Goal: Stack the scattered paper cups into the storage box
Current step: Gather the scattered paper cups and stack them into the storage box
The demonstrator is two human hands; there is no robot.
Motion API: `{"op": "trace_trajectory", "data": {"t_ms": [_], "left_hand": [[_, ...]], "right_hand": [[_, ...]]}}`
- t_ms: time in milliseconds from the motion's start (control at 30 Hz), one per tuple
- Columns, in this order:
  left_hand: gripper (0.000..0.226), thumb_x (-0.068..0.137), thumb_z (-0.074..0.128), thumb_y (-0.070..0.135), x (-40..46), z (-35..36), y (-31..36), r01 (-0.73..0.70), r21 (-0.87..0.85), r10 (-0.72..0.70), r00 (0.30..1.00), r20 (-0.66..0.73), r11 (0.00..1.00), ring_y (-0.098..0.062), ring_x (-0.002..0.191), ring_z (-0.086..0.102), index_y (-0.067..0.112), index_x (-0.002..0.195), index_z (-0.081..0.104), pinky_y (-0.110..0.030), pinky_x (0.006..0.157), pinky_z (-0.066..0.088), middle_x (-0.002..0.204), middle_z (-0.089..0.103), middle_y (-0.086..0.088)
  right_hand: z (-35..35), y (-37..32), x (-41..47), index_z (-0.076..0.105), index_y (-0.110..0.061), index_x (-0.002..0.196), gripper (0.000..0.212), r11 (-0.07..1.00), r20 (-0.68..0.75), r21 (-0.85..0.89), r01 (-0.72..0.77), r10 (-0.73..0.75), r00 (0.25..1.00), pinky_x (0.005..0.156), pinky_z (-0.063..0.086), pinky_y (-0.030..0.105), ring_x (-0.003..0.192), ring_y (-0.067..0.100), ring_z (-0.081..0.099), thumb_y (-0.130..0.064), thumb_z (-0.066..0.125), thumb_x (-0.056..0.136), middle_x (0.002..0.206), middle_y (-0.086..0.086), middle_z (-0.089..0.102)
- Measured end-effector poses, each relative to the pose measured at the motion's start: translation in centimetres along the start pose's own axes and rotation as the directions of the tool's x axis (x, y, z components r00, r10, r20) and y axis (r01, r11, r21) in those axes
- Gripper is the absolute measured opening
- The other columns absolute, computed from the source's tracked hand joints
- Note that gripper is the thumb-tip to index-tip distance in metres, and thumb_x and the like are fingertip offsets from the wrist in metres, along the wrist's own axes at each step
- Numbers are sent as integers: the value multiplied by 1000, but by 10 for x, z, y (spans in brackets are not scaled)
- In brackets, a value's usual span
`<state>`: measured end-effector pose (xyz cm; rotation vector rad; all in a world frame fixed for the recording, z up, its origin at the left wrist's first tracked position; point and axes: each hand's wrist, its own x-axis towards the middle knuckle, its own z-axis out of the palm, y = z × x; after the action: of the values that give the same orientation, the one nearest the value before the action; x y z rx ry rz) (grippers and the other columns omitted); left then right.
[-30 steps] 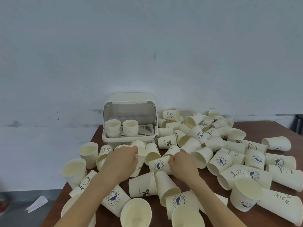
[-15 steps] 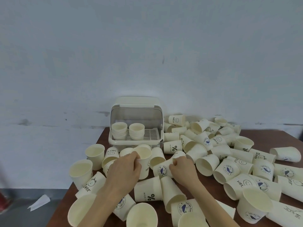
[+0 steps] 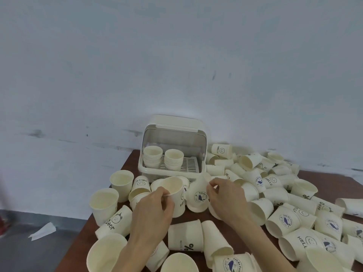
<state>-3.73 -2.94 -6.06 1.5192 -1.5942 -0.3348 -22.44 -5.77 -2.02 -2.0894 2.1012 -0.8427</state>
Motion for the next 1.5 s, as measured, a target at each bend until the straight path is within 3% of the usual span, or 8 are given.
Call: {"op": "trace_trajectory", "data": {"t_ms": [167, 300, 533, 600, 800, 967, 1267, 1500], "left_hand": [[8, 93, 52, 31, 8, -7, -1, 3, -9, -3, 999, -49, 1000, -7, 71, 56, 29, 89, 59, -33, 67, 49, 71, 61, 15], [9, 93, 51, 32, 12, -13, -5, 25, -51, -28, 997, -65, 998, -9, 64, 57, 31, 88, 58, -33, 59, 49, 69, 61, 14], [9, 93, 51, 33, 10, -18, -9, 27, -79, -32, 997, -67, 996, -8, 66, 56, 32, 88, 58, -34, 61, 50, 65, 58, 12], [10, 93, 51, 34, 8, -20, -11, 26, -78, -31, 997, -66, 997, -8, 68, 57, 31, 89, 59, -34, 63, 51, 66, 58, 12], [12, 93, 45, 42, 8, -27, -18, 23, -50, -25, 999, -46, 998, -9, 76, 58, 37, 91, 55, -35, 70, 51, 75, 60, 13], [11, 94, 44, 40, 14, -36, -18, 1, -4, -1, 999, -45, 1000, -10, 70, 57, 36, 88, 52, -34, 66, 50, 71, 59, 13], [20, 99, 38, 39, 33, -48, -8, -18, 72, 21, 999, -28, 997, -11, 70, 55, 30, 90, 54, -28, 64, 46, 74, 59, 9], [28, 99, 33, 37, 64, -54, -2, -33, 197, 39, 999, -25, 980, -10, 72, 55, 25, 86, 55, -31, 67, 48, 75, 61, 10]], "right_hand": [[6, -21, 37, 68, -20, 86, 21, 995, -84, 38, 97, -93, 992, 64, 51, 34, 64, 16, 61, -26, 49, 91, 67, -4, 66], [16, -40, 69, 67, -17, 88, 24, 986, -94, 12, 168, -166, 982, 66, 52, 37, 63, 20, 64, -25, 44, 93, 68, -1, 66], [34, -67, 114, 63, -12, 91, 26, 966, -177, -130, 222, -243, 954, 57, 33, 32, 66, 24, 49, -23, 40, 97, 71, 3, 56], [41, -70, 123, 62, -10, 92, 24, 965, -174, -148, 218, -242, 955, 57, 36, 33, 69, 28, 52, -20, 41, 97, 74, 5, 57], [59, -68, 140, 50, -10, 78, 16, 948, -82, -247, 200, -226, 971, 57, 39, 34, 72, 32, 55, -12, 43, 93, 75, 8, 57], [73, -63, 143, 61, -8, 91, 16, 928, 15, -296, 225, -231, 973, 57, 39, 32, 72, 29, 57, -13, 46, 94, 84, 10, 64], [86, -60, 136, 56, -9, 86, 14, 923, 138, -319, 214, -178, 974, 57, 32, 30, 69, 28, 47, -5, 44, 88, 81, 6, 53], [85, -61, 125, 54, -9, 82, 14, 918, 270, -315, 240, -155, 950, 64, 38, 31, 91, 29, 61, 1, 44, 83, 99, 13, 65]]}}
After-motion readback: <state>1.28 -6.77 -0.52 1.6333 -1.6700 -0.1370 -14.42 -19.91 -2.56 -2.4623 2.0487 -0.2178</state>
